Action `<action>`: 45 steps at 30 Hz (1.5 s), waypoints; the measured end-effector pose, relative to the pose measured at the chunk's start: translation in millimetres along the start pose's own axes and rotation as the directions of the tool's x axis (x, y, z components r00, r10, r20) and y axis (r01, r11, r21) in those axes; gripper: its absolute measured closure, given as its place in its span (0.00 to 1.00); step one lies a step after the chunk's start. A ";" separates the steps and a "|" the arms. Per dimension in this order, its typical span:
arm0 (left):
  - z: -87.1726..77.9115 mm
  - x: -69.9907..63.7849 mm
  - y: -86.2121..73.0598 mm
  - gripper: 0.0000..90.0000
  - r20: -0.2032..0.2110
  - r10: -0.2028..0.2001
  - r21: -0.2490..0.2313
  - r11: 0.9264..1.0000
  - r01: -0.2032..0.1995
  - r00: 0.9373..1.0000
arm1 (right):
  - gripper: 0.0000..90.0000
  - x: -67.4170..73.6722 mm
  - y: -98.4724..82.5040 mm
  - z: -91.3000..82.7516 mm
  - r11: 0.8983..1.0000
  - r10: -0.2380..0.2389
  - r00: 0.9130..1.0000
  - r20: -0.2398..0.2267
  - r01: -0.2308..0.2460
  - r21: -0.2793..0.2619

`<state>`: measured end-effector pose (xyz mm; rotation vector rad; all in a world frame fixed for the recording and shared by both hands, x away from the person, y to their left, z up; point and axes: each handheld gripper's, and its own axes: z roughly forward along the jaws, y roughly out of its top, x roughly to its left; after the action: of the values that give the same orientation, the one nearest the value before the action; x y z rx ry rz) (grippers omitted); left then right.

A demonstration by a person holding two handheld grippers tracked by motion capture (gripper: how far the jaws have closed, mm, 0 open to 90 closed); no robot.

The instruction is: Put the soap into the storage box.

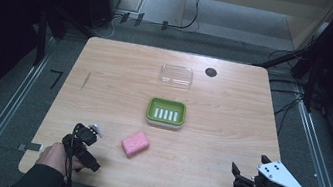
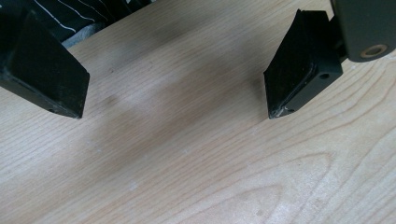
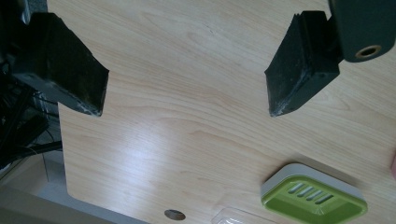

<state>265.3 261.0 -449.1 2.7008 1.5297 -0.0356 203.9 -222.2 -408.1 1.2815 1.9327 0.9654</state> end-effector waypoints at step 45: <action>-8.6 -25.0 27.3 0.08 0.026 0.137 -0.055 0.989 -0.135 0.990 | 0.15 0.4 -0.5 -0.9 1.000 -0.001 1.000 0.002 0.001 0.003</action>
<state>275.9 226.0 -439.0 2.7427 1.3161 -0.0305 202.8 -222.2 -408.0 1.2829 1.9334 0.9606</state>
